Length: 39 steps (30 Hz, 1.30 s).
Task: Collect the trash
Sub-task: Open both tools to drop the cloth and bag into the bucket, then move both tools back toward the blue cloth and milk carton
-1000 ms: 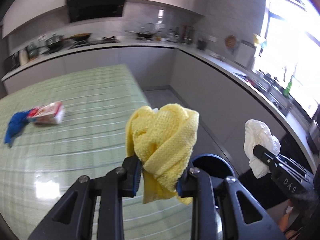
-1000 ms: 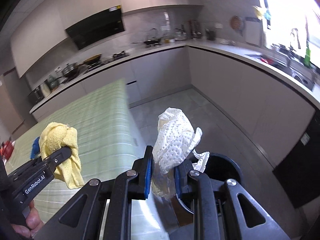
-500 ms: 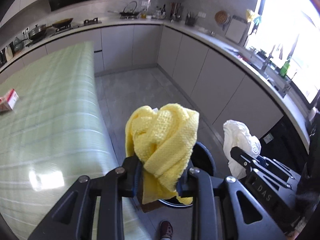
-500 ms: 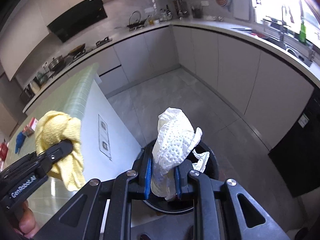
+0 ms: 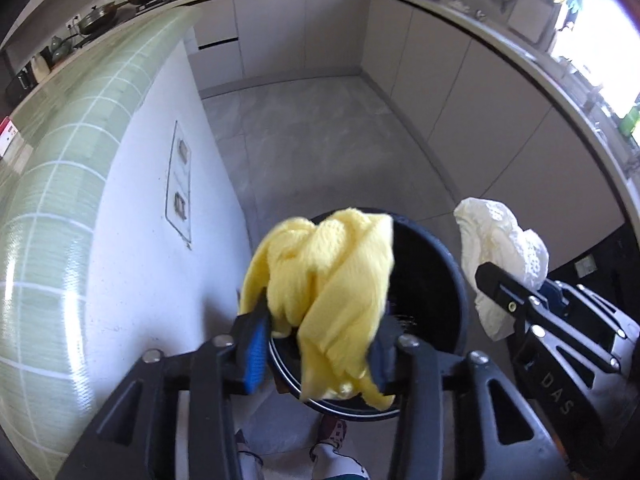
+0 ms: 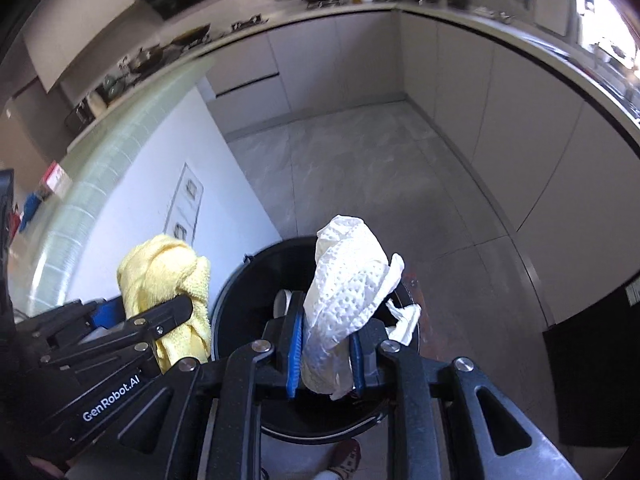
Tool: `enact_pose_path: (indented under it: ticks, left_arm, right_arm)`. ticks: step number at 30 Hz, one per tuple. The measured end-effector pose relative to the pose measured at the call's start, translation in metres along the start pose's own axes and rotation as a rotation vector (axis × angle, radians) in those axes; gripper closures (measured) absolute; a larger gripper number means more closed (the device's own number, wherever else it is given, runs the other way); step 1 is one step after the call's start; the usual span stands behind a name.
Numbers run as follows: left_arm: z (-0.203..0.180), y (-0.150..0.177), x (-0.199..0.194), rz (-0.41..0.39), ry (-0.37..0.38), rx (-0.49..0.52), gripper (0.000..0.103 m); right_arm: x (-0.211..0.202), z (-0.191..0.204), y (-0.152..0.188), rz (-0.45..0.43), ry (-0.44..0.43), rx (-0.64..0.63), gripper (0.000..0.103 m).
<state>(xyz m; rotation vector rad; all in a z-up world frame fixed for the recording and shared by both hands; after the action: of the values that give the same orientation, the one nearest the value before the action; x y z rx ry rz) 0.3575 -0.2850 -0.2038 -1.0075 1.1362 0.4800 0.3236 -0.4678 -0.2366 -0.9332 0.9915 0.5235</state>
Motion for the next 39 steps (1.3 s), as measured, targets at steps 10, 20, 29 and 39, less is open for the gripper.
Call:
enact_pose_path:
  ticks: [10, 20, 29, 39]
  left_arm:
    - [0.004, -0.018, -0.028, -0.073, -0.051, -0.03, 0.037]
    - [0.045, -0.043, -0.105, -0.228, -0.077, -0.059, 0.037]
    - [0.168, -0.002, -0.159, -0.3, -0.167, -0.154, 0.036]
    - [0.322, 0.052, -0.183, -0.31, -0.276, -0.207, 0.036]
  right_arm:
    - [-0.01, -0.013, -0.022, -0.055, -0.018, 0.032, 0.05]
    - [-0.074, 0.05, -0.042, -0.169, -0.076, -0.006, 0.05]
    - [-0.116, 0.196, -0.025, -0.24, -0.165, -0.136, 0.05]
    - [-0.095, 0.378, 0.024, -0.2, -0.257, -0.195, 0.05]
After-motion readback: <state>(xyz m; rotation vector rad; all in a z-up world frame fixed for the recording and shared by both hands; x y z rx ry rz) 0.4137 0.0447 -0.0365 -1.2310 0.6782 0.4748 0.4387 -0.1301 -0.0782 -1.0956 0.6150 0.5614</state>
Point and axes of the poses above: each gripper's, at about its wrist camera, not at the fingertips, and x roughly the way its jaws point, z to its left, y to its underside, the point moved 8 cm from there along x, roughly the way its jaws point, and after that the axes turned 14 degrees about x, right-handed, at the moved point
